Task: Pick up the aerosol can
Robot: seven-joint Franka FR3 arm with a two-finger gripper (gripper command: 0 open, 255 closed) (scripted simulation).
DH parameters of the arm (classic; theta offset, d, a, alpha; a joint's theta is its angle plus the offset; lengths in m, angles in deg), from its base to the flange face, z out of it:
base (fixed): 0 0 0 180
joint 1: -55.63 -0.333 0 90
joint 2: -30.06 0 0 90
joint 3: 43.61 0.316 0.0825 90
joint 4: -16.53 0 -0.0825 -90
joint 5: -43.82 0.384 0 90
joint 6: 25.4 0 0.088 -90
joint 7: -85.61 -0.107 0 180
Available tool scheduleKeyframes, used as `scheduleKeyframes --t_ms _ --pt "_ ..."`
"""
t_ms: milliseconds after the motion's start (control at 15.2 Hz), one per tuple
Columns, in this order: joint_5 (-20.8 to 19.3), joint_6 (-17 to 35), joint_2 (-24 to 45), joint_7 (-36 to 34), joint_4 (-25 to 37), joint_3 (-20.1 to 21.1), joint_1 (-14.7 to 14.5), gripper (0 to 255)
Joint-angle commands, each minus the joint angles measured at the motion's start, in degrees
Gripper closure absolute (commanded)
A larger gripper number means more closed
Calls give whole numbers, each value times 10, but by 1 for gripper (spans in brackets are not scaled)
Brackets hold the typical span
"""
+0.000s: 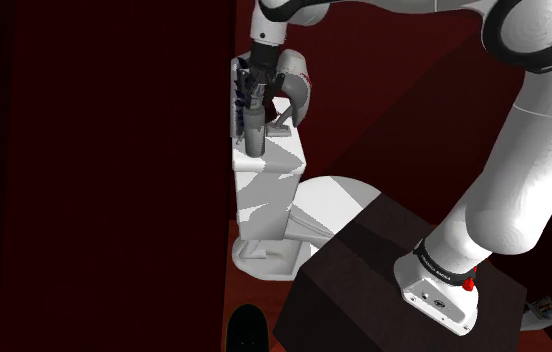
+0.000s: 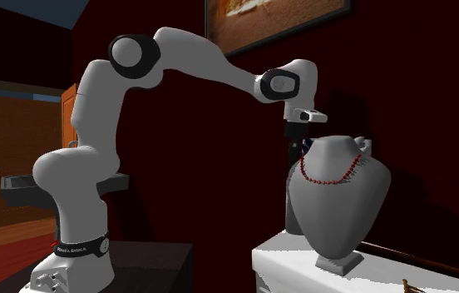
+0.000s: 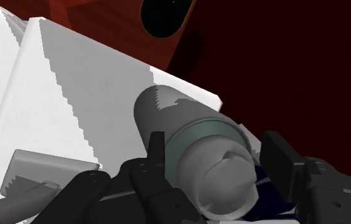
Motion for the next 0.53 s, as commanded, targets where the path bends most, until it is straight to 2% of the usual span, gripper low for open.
scheduleKeyframes --t_ms 0,462 --pt "-4 21 5 -3 0 -3 1 255" --pt "-5 -30 -1 -9 45 -3 2 255"
